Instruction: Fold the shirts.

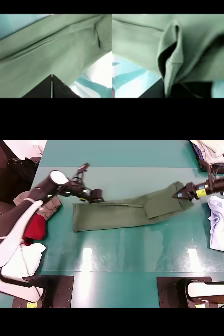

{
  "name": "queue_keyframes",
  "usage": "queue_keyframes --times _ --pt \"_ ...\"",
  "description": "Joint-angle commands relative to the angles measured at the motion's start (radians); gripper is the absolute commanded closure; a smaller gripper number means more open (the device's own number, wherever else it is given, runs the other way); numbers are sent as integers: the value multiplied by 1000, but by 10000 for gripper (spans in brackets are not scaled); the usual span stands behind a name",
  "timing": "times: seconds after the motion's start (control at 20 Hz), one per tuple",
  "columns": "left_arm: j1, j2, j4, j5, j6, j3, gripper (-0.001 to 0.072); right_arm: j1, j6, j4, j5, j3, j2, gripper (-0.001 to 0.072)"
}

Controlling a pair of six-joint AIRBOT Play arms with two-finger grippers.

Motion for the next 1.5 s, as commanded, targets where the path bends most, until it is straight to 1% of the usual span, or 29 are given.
queue_keyframes --times 0.0,0.15,0.25,0.35,0.5,0.6,0.8,0.95,1.05,1.25,1.45 --pt "-126 -176 0 -1 2 197 683 110 90 40 19 122 53 698" --pt "-195 -295 0 -2 -2 314 683 212 156 41 49 284 13 698" --pt "-213 -351 -4 0 -32 359 683 283 183 41 54 380 -26 698" --pt "-212 -376 -5 7 -51 364 682 346 188 37 83 463 -70 698" --pt "-208 -380 4 4 -50 364 682 417 191 35 123 566 -133 698" --pt "-205 -380 15 -6 -51 364 683 444 191 35 98 563 -138 698" --pt "-177 -368 42 -82 -51 370 684 467 170 35 95 524 -138 698" --pt "-137 -306 129 -129 -55 368 684 483 154 36 95 524 -138 698" --pt "-85 -237 198 -183 -55 368 683 504 154 36 73 524 -138 698" --pt "68 -72 341 -292 -54 368 683 602 148 36 -42 524 -158 697" --pt "255 101 398 -373 -45 368 682 785 77 37 -203 525 -266 696"
